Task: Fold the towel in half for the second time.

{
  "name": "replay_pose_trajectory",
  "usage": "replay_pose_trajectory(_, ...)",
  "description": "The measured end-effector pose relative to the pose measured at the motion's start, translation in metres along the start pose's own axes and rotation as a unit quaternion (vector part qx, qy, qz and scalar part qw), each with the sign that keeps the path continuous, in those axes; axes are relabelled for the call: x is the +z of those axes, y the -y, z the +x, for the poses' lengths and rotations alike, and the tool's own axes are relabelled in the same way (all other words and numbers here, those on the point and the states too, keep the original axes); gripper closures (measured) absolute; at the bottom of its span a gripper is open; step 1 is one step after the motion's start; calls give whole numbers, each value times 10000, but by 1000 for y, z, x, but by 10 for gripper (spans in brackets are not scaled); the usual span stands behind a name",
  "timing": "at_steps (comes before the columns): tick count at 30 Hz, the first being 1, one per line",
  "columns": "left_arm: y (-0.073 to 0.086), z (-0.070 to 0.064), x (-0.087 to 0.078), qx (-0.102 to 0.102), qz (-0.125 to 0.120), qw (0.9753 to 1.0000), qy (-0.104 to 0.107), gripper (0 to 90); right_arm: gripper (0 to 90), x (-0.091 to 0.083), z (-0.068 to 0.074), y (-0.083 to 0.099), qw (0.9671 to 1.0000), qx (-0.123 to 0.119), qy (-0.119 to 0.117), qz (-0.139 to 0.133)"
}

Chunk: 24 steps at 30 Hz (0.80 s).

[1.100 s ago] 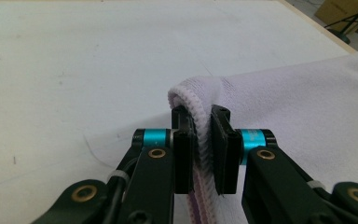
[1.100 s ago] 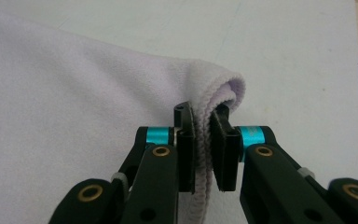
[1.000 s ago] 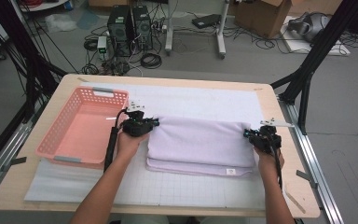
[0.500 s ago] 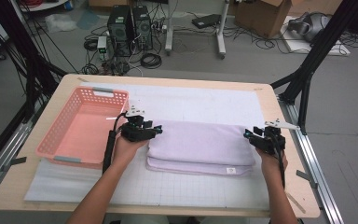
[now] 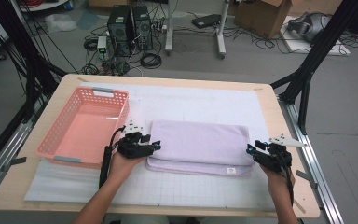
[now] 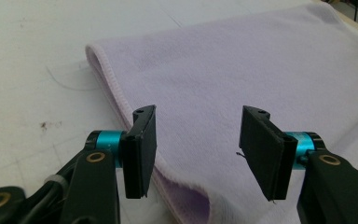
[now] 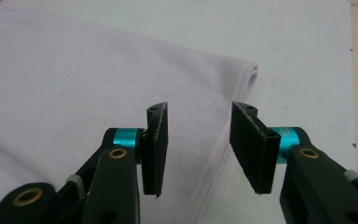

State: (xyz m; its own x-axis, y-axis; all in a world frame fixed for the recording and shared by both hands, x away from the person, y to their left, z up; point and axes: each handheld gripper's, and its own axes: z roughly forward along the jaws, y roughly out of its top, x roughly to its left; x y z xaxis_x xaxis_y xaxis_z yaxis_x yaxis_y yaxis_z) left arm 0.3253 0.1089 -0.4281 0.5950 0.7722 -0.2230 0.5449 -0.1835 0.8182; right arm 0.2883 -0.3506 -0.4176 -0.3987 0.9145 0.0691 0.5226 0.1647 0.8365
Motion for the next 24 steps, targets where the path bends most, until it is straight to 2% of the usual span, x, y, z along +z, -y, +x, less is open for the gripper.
replay_pose_trajectory(4,10,-1,-5,-52,80,10000,-21,473,562,-7,7,6,9999,-69,-74,40)
replay_pose_trajectory(7,17,-1,-7,-73,177,9998,-27,528,562,-8,11,10,9998,-150,-62,120)
replay_pose_trajectory(14,28,-2,-12,-197,289,9994,-46,602,564,-14,12,18,9997,-149,17,167)
replay_pose_trajectory(18,29,-5,-14,-102,251,9996,-49,656,585,-25,7,20,9998,-70,137,112)
replay_pose_trajectory(21,29,-7,-14,-36,224,9997,-40,695,597,-26,3,22,9998,0,98,145)
replay_pose_trajectory(24,30,-8,-15,38,139,9999,-14,736,596,-21,3,25,9994,130,-37,311)
